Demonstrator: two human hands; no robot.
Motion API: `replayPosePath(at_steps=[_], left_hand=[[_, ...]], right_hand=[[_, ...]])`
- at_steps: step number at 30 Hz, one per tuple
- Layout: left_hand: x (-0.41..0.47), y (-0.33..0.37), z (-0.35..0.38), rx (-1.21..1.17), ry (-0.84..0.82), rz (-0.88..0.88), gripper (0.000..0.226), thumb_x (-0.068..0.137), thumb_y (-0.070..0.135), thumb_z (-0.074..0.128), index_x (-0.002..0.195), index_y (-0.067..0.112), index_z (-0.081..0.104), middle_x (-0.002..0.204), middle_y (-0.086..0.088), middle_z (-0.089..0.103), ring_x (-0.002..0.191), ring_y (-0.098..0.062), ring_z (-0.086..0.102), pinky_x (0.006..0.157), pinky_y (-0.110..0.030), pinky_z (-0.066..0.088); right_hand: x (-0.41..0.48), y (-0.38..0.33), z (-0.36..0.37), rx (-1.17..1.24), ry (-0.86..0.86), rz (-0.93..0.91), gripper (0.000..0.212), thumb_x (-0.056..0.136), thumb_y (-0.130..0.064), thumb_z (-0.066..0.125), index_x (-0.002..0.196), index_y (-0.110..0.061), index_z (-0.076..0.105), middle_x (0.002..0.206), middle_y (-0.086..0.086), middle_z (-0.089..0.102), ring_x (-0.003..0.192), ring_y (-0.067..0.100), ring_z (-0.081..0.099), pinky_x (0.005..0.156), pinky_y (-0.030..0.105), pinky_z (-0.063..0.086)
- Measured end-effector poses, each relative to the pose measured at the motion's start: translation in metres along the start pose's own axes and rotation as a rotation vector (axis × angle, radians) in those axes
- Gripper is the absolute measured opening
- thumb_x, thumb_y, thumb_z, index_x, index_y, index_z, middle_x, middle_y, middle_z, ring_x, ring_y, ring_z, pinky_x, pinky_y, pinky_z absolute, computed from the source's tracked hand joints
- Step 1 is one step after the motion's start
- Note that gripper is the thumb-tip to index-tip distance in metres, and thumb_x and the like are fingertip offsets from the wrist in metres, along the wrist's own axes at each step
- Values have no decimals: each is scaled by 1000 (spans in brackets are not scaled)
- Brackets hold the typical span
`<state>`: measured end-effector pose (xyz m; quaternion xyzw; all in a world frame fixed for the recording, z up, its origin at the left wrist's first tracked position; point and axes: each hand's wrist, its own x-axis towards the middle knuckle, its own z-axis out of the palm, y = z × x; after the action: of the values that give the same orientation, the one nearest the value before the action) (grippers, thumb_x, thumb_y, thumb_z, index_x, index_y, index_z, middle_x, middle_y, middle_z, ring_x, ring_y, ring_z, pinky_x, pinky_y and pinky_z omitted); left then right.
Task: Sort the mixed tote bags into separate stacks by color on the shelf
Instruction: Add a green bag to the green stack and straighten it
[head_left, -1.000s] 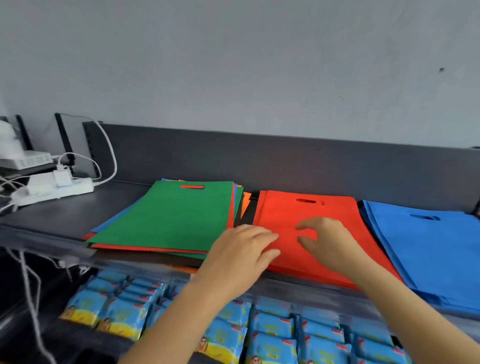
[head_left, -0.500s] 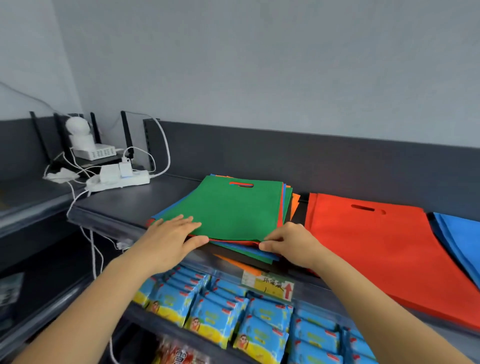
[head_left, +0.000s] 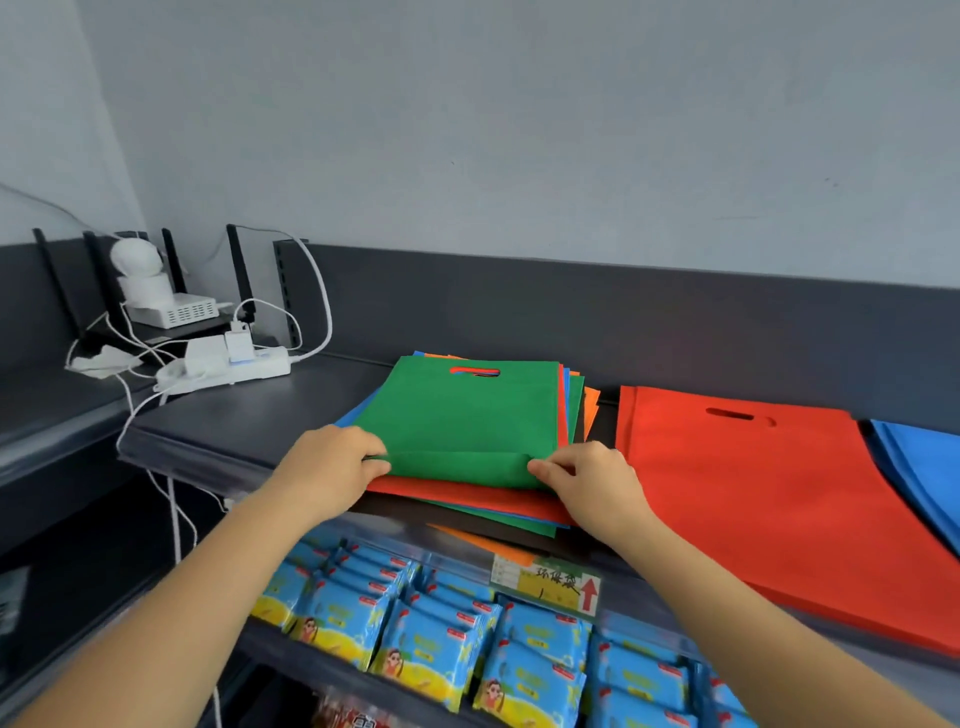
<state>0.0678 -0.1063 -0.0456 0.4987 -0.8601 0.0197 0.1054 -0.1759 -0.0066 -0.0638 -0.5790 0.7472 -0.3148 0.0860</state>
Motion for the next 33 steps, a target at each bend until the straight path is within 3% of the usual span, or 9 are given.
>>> replayPosePath(at_steps=[4,7,9,11,14,18,26,30,33], left_hand=[[-16,10,9,62,170,-25,27,96,42,43,84,24,59,81,3,63,87,-26,61,62,-32,40],[-29,25,8,49,374,123,19,93,37,51,87,34,69,71,4,68,70,-26,66,49,-30,39],[-36,40,9,42,464,253,15,79,33,59,80,35,73,55,6,65,50,-24,63,37,-29,42],[-40,55,14,10,468,333,19,76,35,57,85,34,75,56,9,66,48,-21,62,37,-29,45],[-35,78,18,-58,450,376,31,81,41,45,89,34,75,70,11,71,58,-19,68,42,-32,52],[-16,116,22,-86,399,442,26,77,27,54,93,35,73,80,12,73,66,-20,70,44,-32,54],[-20,235,28,-150,322,641,23,76,34,53,87,40,72,75,17,71,59,-15,69,39,-28,49],[-33,309,29,-162,263,675,27,79,34,50,95,42,70,84,17,72,71,-16,70,49,-33,55],[-47,372,28,-149,265,680,32,75,24,53,97,42,69,85,18,72,70,-14,70,45,-32,54]], right_hand=[[4,-1,-27,350,137,230,43,89,-53,50,93,-12,63,77,2,57,75,23,59,69,34,52],[1,-6,-51,688,-219,537,54,89,-60,43,109,-10,50,79,14,62,59,20,59,53,28,56],[-2,1,-59,749,-332,548,47,90,-48,53,112,-6,50,85,17,68,58,19,65,52,26,57],[-5,11,-64,720,-280,464,24,88,-14,63,107,0,57,83,13,68,56,15,66,52,23,57],[-7,35,-73,595,-28,393,26,77,12,64,100,-2,62,90,15,68,68,22,66,60,33,60],[-25,72,-91,378,216,358,31,71,8,67,88,-17,68,85,13,70,68,28,68,68,43,59],[-103,156,-161,174,447,360,31,81,0,62,108,-13,65,85,-4,61,67,4,54,55,6,44],[-141,204,-206,210,517,412,35,84,1,60,115,-14,60,91,2,61,71,17,61,71,37,58],[-172,245,-244,204,544,418,34,85,1,59,116,-14,59,90,1,61,70,18,63,69,39,59]])
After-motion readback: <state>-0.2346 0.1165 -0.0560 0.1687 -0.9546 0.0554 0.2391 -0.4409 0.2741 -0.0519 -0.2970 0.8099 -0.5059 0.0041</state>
